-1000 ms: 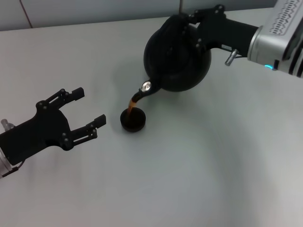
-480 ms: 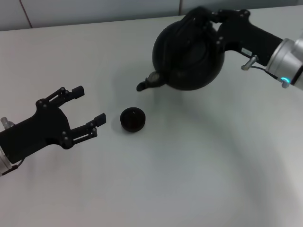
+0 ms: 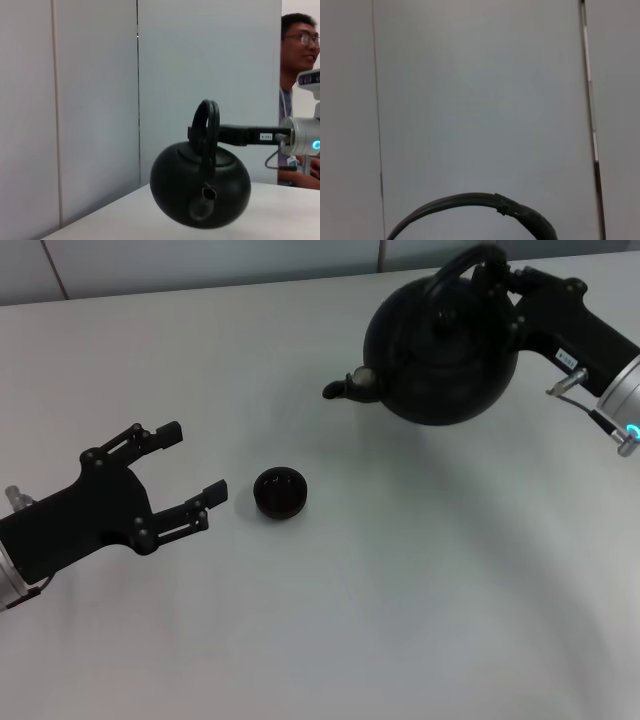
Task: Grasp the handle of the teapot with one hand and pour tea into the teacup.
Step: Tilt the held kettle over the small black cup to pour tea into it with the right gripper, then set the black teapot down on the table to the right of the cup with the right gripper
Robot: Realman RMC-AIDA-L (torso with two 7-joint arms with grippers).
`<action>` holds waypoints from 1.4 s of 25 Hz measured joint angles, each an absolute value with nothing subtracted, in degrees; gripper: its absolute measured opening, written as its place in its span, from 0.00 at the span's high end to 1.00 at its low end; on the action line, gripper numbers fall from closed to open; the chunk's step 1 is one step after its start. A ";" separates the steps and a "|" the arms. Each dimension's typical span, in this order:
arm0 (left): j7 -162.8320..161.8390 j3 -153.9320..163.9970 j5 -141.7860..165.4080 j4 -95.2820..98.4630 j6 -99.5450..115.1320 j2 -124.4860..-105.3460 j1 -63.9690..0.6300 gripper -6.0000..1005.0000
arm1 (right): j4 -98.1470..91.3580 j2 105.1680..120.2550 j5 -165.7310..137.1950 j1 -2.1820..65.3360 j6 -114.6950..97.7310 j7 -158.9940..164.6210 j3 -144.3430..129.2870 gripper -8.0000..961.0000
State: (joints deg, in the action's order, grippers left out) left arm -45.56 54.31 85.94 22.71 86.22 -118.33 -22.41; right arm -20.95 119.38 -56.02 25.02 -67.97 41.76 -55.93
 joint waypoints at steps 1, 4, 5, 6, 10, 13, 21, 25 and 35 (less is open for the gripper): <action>-45.56 54.31 85.94 22.71 86.22 -118.33 -22.41 0.15 | -20.33 119.38 -56.01 25.10 -67.94 41.80 -55.91 0.87; -45.46 54.32 85.99 22.60 86.22 -118.37 -22.55 0.15 | -19.06 119.37 -55.92 25.32 -67.91 41.85 -55.90 0.87; -45.46 54.32 85.99 22.60 86.22 -118.37 -22.55 0.15 | -18.48 119.37 -55.67 25.44 -67.89 41.87 -55.89 0.87; -45.46 54.32 85.99 22.60 86.22 -118.37 -22.55 0.15 | -17.84 119.37 -55.37 25.53 -67.83 41.89 -55.89 0.87; -45.44 54.32 86.04 22.62 86.22 -118.39 -22.79 0.15 | -15.65 119.33 -53.35 25.84 -66.56 41.92 -55.89 0.87; -45.44 54.32 86.05 22.53 86.22 -118.39 -22.85 0.15 | -14.44 119.33 -53.06 25.84 -65.90 42.08 -55.89 0.87; -45.44 54.31 86.14 22.43 86.22 -118.39 -23.10 0.15 | -13.39 119.35 -53.00 25.76 -63.15 43.98 -55.90 0.87; -45.44 54.31 86.14 22.41 86.22 -118.39 -23.30 0.14 | -13.30 119.35 -53.00 25.89 -61.10 44.01 -56.28 0.87; -45.59 54.31 86.13 22.35 86.22 -118.49 -23.51 0.15 | -13.27 119.28 -53.33 26.37 -59.10 44.04 -56.60 0.87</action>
